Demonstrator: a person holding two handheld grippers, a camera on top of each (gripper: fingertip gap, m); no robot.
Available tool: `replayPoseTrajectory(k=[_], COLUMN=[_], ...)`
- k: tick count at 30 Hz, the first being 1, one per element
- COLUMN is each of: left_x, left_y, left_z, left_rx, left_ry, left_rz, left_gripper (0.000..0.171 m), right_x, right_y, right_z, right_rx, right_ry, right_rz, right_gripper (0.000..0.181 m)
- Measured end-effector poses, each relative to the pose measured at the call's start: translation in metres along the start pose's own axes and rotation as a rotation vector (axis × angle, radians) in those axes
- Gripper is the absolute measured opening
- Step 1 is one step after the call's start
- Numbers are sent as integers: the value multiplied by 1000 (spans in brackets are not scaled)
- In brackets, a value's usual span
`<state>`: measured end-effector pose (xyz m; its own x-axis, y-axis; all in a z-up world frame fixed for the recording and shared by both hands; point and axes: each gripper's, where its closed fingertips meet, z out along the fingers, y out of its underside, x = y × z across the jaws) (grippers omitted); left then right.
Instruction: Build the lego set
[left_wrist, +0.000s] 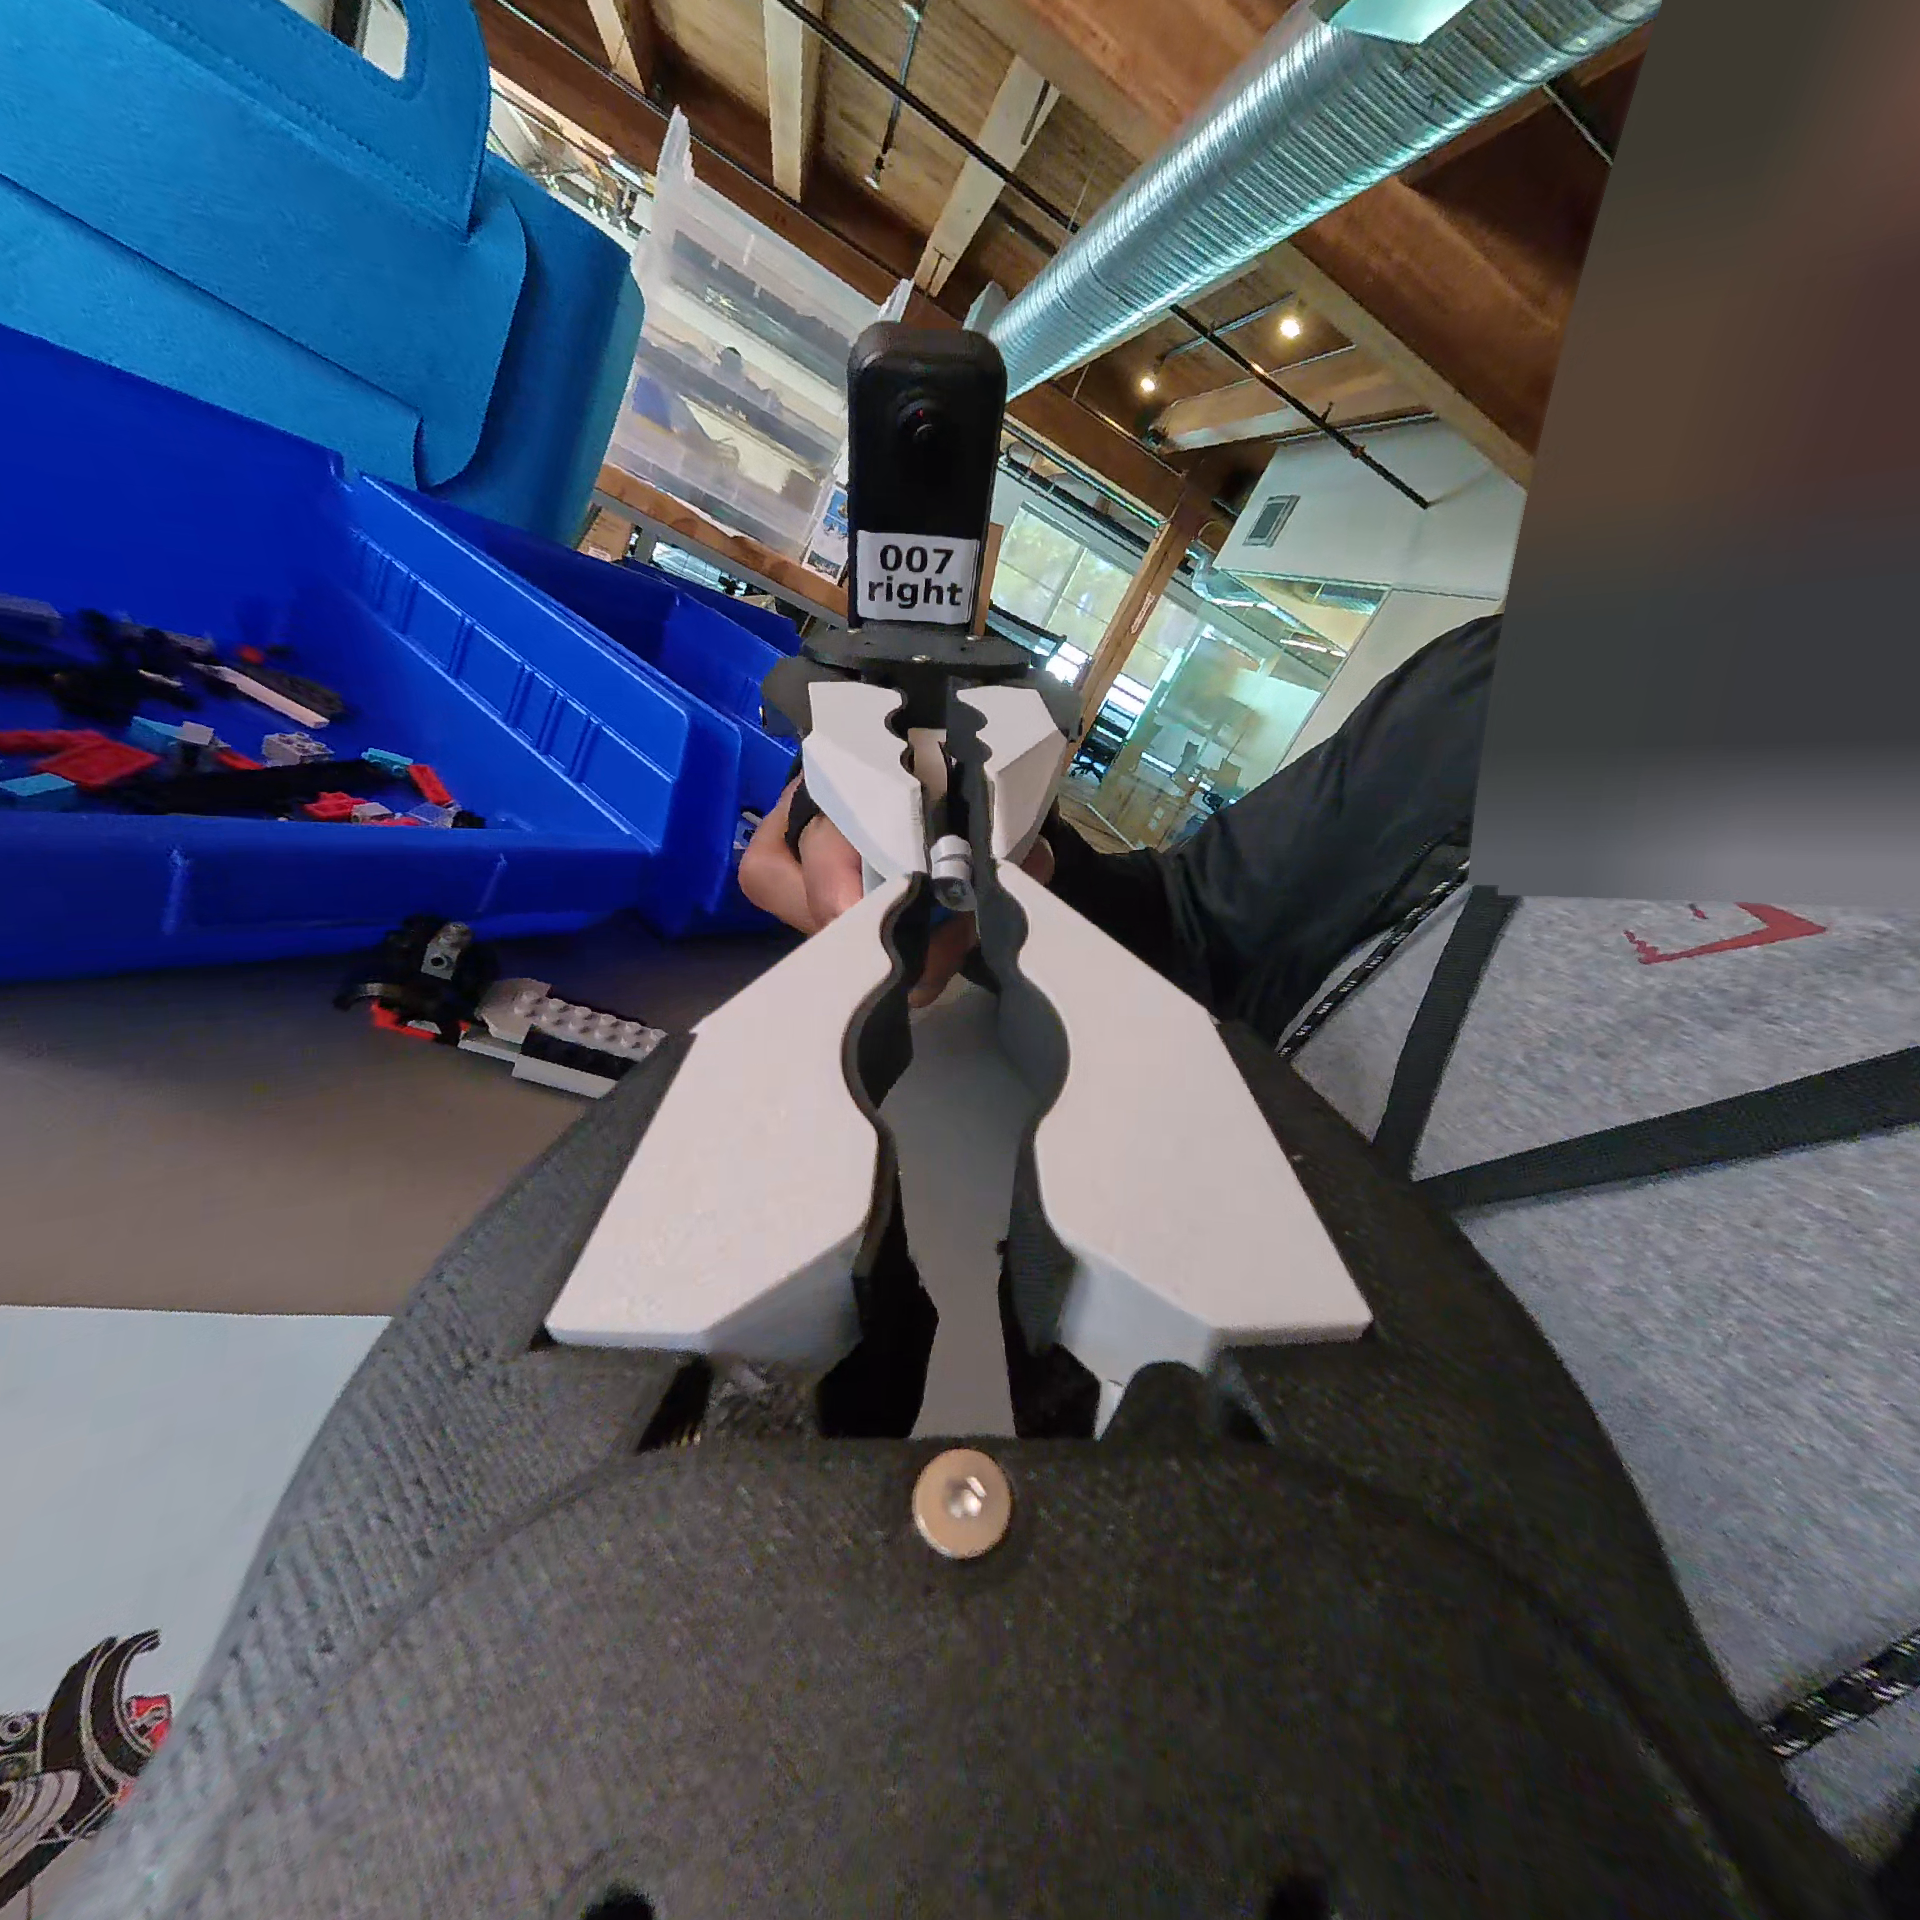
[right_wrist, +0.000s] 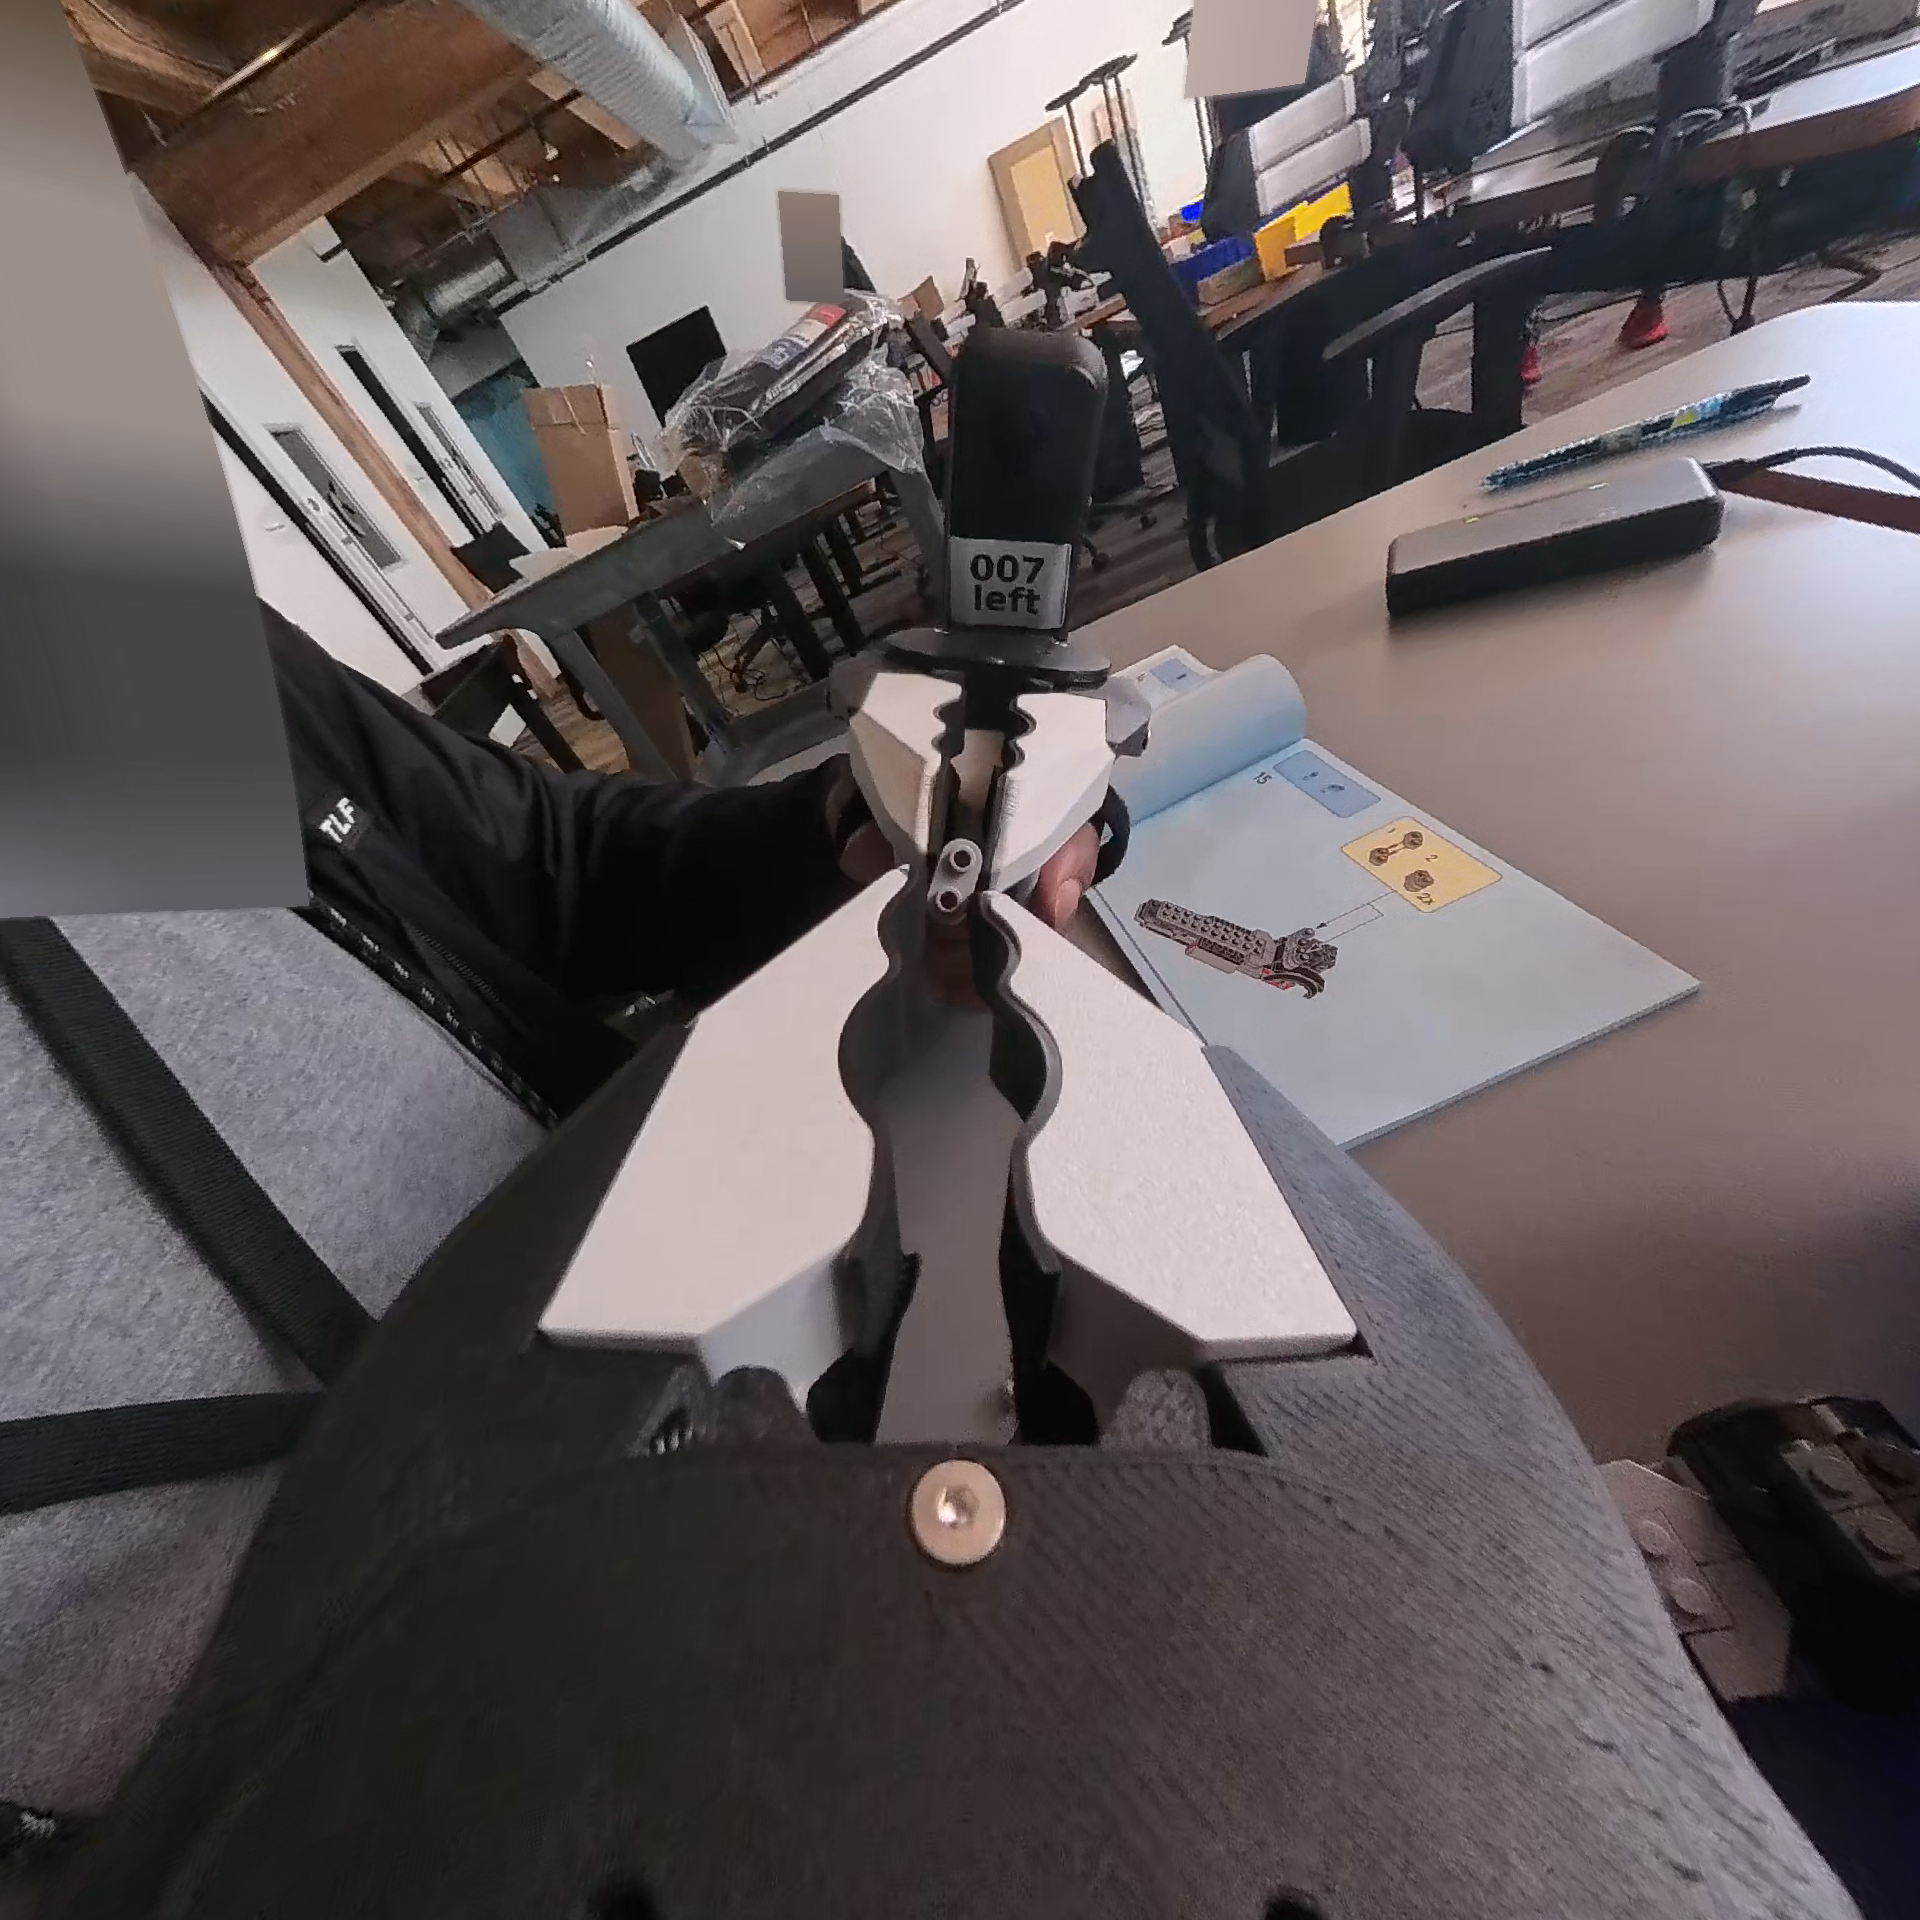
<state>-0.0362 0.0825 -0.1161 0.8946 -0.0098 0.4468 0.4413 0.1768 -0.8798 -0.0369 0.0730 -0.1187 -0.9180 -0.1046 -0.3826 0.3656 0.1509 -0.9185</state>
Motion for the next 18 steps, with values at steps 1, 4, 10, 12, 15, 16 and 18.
replayPoseTrajectory(k=[1, 4, 10, 12, 15, 16, 18], left_x=[0, 1, 1, 0, 4, 2, 1], left_y=[1, 3, 4, 4, 1, 0, 0], left_z=[0, 1, 1, 1, 2, 2, 3], left_rx=[-3, -17, -19, -13, 18, 23, 31], left_ry=[1, 5, -2, -9, 9, -3, -10], left_rz=[3, 11, 29, 43, 58, 59, 52], left_gripper=[9, 8, 8, 7, 0, 0, 0], right_x=[0, -1, -1, -1, 7, 6, 5], right_y=[0, 1, 2, 1, 1, 1, 0], right_z=[0, -1, -1, -1, -3, -4, -4], right_rx=[-3, -11, -25, -28, -41, -45, -42], right_ry=[0, 0, 4, 12, 73, 71, 73], right_rz=[-2, -6, -11, -22, -58, -70, -84], right_gripper=[8, 8, 9, 8, 8, 8, 8])
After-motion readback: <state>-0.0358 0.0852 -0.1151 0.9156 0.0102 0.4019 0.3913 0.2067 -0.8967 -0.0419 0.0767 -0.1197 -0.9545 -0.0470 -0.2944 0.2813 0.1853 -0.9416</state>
